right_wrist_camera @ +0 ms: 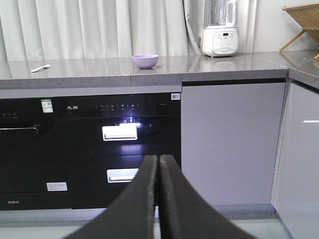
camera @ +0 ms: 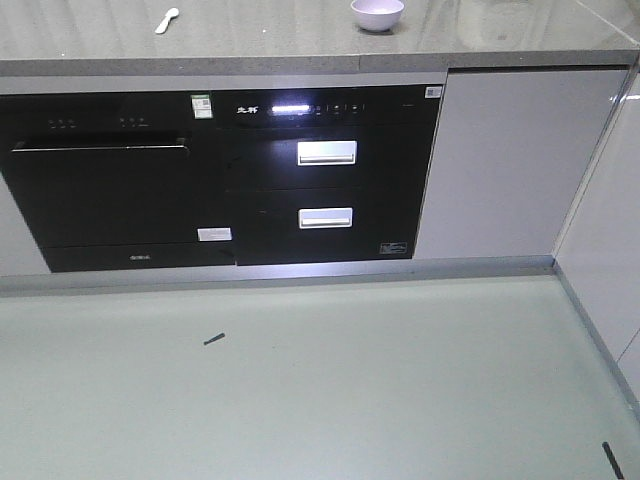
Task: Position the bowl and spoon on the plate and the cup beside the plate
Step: 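Drive closer to the counter, stopping in front of the bowl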
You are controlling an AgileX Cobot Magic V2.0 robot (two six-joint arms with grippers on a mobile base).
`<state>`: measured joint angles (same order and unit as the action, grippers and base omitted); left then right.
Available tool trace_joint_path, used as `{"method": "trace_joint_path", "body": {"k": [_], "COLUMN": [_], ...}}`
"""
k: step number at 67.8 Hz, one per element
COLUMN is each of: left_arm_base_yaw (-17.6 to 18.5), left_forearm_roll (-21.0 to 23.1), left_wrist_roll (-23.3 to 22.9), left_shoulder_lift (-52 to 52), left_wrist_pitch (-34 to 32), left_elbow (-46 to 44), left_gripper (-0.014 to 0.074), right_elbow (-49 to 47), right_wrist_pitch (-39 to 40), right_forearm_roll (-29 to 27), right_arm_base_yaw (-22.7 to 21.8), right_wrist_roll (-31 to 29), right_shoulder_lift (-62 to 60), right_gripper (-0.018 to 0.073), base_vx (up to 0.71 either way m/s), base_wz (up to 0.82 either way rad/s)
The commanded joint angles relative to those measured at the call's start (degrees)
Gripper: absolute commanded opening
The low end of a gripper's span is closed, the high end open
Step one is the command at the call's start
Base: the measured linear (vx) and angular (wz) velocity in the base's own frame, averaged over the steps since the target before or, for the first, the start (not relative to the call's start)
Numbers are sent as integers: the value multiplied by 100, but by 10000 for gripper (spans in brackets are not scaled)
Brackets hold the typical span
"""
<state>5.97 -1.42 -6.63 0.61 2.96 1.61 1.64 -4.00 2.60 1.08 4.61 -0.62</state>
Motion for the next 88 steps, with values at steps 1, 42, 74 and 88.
{"method": "trace_joint_path", "body": {"k": [1,42,74,88], "left_arm_base_yaw": [-26,-26,-26,-26], "left_forearm_roll": [52,52,52,52], "left_wrist_roll": [-32,-32,-32,-32], "left_shoulder_lift": [40,40,40,40], "left_wrist_pitch": [-460,-460,-460,-460], "left_elbow": [-143,-143,-143,-143], "left_gripper": [-6,-6,-6,-6], "right_elbow": [14,14,14,14], "right_wrist_pitch": [400,400,400,400], "right_forearm_roll": [13,13,13,13], "right_arm_base_yaw": [-33,-33,-33,-33], "right_wrist_roll": [-40,-40,-40,-40], "right_shoulder_lift": [-81,-81,-81,-81], "right_gripper": [-1,-1,-1,-1], "base_vx": [22,19,15,13], "base_wz": [-11,-7,3,0]}}
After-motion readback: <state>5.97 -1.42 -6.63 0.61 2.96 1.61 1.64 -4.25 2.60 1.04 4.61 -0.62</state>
